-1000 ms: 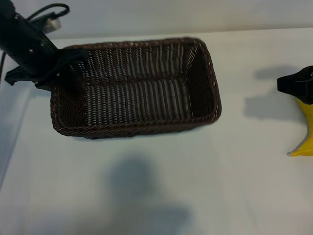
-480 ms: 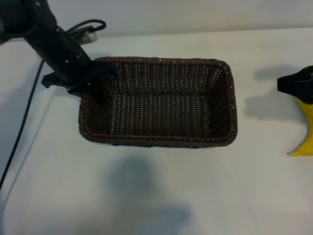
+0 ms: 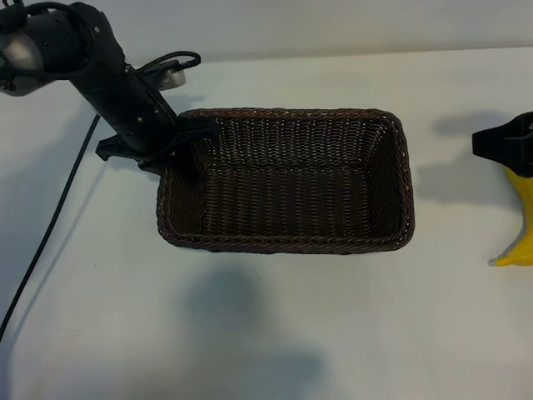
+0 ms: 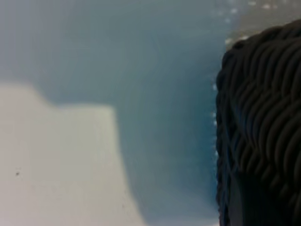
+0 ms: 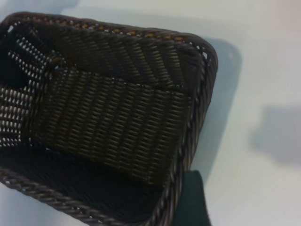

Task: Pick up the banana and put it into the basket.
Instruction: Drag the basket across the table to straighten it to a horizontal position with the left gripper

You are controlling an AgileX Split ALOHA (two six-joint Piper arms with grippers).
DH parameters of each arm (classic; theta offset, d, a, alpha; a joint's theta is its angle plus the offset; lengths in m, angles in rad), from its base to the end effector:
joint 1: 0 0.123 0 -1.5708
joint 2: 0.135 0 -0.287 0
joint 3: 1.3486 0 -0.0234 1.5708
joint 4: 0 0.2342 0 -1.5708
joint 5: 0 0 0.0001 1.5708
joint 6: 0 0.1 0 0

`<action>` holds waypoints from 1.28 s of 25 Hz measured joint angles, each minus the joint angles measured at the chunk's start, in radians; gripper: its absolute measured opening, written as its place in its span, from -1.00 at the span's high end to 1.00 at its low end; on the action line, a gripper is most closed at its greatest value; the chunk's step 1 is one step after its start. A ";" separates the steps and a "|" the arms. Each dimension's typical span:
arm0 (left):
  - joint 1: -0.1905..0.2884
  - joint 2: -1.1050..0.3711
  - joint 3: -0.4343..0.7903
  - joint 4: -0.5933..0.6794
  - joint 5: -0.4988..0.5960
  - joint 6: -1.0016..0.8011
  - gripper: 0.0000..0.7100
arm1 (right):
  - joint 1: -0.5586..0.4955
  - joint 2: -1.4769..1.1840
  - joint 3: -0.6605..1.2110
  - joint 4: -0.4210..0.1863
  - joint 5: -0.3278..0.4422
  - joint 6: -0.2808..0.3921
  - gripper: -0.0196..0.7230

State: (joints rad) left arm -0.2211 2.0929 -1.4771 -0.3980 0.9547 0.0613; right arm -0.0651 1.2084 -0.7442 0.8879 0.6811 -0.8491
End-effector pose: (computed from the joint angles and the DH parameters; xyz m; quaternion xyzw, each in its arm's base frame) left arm 0.3845 -0.1189 0.1582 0.0318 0.9846 -0.1691 0.0295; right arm 0.2219 0.0345 0.2726 -0.0988 0.9044 0.2096 0.3583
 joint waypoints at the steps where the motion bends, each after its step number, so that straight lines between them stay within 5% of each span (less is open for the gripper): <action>1: 0.000 0.001 0.000 0.000 -0.004 0.001 0.55 | 0.000 0.000 0.000 0.000 0.000 0.000 -0.59; 11: 0.000 0.001 0.000 0.002 -0.003 0.002 0.47 | 0.000 0.000 0.000 0.000 0.000 0.000 -0.59; 17: 0.000 0.001 -0.001 -0.001 -0.003 0.002 -0.25 | 0.000 0.000 0.000 0.000 0.000 0.000 -0.59; 20: 0.000 0.001 -0.001 -0.001 0.004 0.002 -0.42 | 0.000 0.000 0.000 0.000 0.000 0.000 -0.59; 32: 0.000 -0.012 -0.004 0.003 0.066 0.000 -0.47 | 0.000 0.000 0.000 0.000 0.000 0.000 -0.59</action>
State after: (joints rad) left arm -0.2211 2.0813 -1.4813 -0.3947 1.0206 0.0617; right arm -0.0651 1.2084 -0.7442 0.8879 0.6811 -0.8491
